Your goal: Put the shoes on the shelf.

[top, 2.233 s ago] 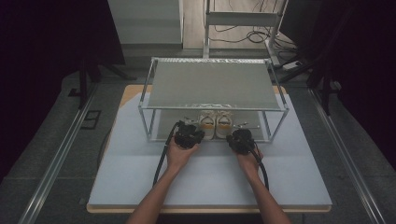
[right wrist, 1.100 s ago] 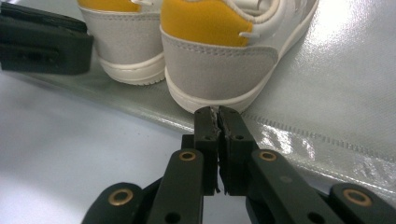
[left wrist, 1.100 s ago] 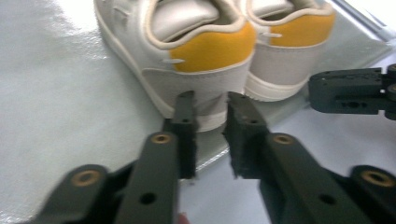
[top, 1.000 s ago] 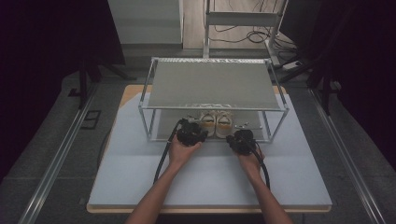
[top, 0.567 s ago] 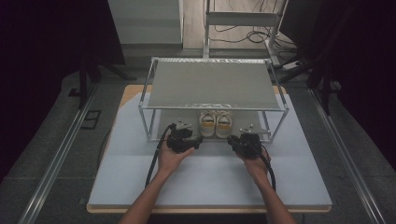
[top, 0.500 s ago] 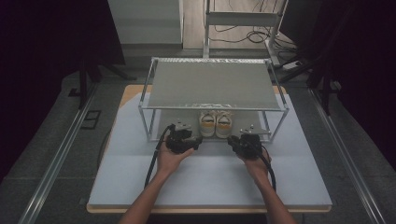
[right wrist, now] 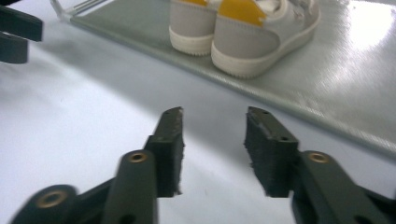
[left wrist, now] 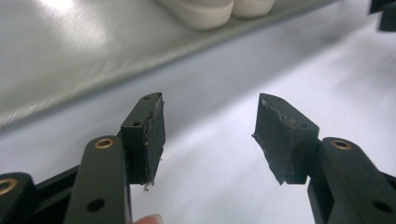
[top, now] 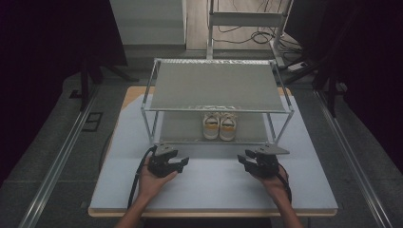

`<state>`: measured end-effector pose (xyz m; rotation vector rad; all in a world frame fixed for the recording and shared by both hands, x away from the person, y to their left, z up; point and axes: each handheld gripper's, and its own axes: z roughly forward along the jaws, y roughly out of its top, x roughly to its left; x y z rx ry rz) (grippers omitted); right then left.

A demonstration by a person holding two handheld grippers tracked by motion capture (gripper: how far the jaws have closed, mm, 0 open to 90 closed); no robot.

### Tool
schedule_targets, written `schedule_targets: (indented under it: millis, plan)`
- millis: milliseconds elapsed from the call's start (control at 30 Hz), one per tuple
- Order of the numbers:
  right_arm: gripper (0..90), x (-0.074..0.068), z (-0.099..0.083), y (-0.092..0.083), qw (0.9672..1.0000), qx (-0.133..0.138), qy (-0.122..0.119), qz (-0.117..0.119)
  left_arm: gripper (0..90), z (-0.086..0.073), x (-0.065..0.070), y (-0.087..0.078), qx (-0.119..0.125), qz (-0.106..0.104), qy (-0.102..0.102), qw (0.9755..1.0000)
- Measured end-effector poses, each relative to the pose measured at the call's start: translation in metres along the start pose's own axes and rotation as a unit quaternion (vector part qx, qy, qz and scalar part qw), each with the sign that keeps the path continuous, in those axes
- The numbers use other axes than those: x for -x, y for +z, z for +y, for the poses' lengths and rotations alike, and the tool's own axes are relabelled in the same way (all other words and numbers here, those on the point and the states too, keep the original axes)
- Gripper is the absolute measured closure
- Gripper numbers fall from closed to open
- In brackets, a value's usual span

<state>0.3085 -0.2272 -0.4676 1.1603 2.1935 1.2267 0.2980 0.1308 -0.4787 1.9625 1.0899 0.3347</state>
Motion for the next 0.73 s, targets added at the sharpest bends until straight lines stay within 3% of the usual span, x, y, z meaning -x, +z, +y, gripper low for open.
schedule_targets:
  millis: [267,400,733]
  plan:
    - [45.5,0.007,-0.027,-0.014,0.9996,-0.02,0.017,-0.006,40.8,-0.032,-0.014,-0.017,-0.015,0.016,-0.01,0.9997]
    - [43.6,0.013,-0.034,-0.016,0.9991,-0.023,0.032,-0.012,40.6,-0.033,-0.019,-0.021,-0.006,0.022,-0.019,0.9996]
    - [40.3,0.013,-0.033,-0.014,0.9992,-0.023,0.032,-0.009,37.6,-0.031,-0.022,-0.021,-0.006,0.037,-0.014,0.9992]
